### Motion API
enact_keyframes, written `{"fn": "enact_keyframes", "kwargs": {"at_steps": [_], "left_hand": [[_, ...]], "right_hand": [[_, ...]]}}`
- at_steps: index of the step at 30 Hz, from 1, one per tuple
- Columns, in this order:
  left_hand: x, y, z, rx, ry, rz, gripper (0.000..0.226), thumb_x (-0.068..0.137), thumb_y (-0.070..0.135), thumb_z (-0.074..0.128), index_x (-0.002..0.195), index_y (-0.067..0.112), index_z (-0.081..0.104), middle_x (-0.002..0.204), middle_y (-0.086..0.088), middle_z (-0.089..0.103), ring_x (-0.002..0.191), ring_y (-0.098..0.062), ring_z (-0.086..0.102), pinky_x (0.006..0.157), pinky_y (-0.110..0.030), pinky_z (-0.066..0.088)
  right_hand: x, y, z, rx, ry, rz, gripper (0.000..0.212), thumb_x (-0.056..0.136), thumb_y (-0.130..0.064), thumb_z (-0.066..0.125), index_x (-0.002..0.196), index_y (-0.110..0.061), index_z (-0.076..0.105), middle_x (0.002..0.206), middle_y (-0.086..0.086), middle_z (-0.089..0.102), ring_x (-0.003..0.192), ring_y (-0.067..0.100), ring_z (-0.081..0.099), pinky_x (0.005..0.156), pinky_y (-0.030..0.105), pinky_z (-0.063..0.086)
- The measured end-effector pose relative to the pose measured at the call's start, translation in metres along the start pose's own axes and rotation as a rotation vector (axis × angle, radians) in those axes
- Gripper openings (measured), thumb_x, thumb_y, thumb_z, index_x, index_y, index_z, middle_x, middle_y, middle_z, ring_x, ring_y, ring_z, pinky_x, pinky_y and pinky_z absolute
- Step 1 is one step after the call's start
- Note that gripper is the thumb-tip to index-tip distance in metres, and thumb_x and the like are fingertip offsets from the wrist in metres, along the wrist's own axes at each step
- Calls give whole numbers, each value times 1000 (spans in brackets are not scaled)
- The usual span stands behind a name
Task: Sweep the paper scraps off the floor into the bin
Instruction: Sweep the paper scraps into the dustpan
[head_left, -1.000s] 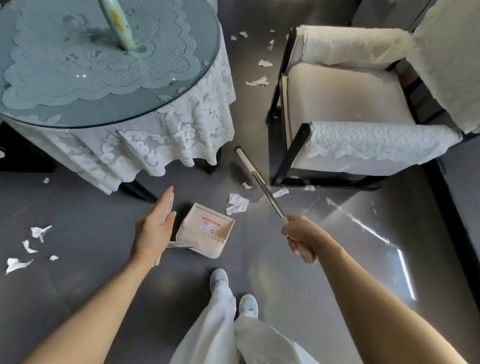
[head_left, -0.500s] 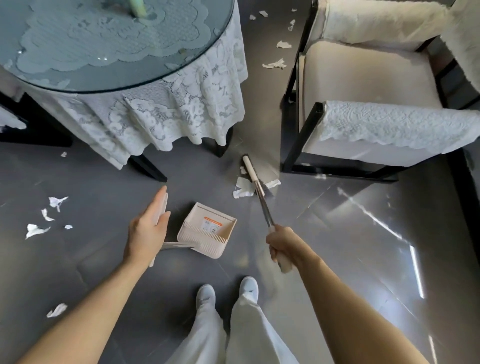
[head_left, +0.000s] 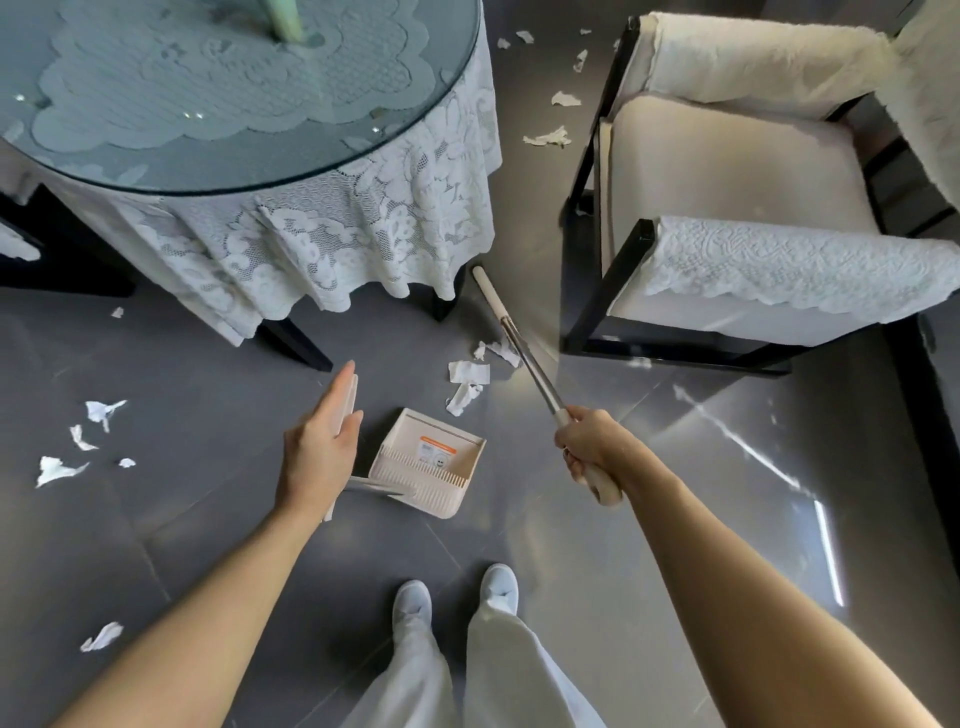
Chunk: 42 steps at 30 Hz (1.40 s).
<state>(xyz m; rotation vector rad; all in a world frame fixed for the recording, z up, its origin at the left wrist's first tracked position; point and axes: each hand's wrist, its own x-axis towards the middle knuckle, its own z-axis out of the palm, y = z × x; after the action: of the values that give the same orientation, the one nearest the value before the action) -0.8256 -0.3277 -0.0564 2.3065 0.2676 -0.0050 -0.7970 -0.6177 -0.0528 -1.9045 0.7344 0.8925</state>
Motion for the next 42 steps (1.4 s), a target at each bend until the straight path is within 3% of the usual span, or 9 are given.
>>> {"fn": "enact_keyframes", "kwargs": {"at_steps": [5,8,13,19,22,27,36,40,42], "left_hand": [[20,1,6,-45,25,-14,57,92,-1,54,143,21,42,138,5,52,122,2,48,92,5,24],[31,6,12,-27,54,3,57,91,0,55,143,19,42,137,3,53,122,-9,52,91,3,25],[33,10,17,-49,39,5,57,92,-1,53,144,18,41,137,3,53,124,-10,51,89,6,24],[18,3,13,-15,59,31,56,93,2,53,145,19,39,137,-1,54,121,-19,55,95,-11,32],[-1,-11,2,-1,135,46,58,90,-2,56,144,14,40,136,-7,55,118,-26,58,95,-18,36],[-48,-35,-23,-23,255,27,57,88,-7,57,142,6,42,134,-12,56,117,-26,58,93,1,28],[-145,-97,-68,-89,447,-184,56,94,0,50,146,17,36,142,-7,48,127,-28,50,106,-37,40],[-198,-136,-106,-153,547,-271,57,94,3,48,144,28,36,139,12,43,127,-11,48,107,-38,39],[-226,-156,-128,-143,610,-311,57,94,3,49,141,33,38,138,13,46,123,-3,47,107,-32,39]], "right_hand": [[37,-3,11,-105,-40,7,29,91,1,42,117,-8,53,62,12,52,51,21,47,60,35,45],[43,-7,27,-138,-108,22,29,90,-2,44,117,-6,55,62,11,53,51,20,47,61,35,45],[7,-3,54,-210,-246,76,30,91,-7,48,119,-11,55,71,5,52,60,17,47,64,31,46],[-53,-8,37,86,-461,269,32,95,-2,44,124,-14,53,58,5,43,45,7,34,42,15,33],[-69,-15,36,72,-503,246,36,95,-1,42,127,-15,51,54,3,44,44,6,34,38,14,34],[-94,-33,59,-27,-515,160,26,97,0,41,112,-17,56,48,1,45,40,6,35,36,14,33],[-138,-58,138,-251,-563,-55,28,97,0,43,102,-23,58,41,-2,50,44,8,35,40,16,32],[-158,-52,205,-365,-587,-136,34,97,-1,44,122,-21,56,42,-4,52,44,8,39,41,18,35],[-168,-44,245,-446,-602,-188,39,96,-3,46,130,-20,53,44,-4,53,44,9,41,42,21,37]]}}
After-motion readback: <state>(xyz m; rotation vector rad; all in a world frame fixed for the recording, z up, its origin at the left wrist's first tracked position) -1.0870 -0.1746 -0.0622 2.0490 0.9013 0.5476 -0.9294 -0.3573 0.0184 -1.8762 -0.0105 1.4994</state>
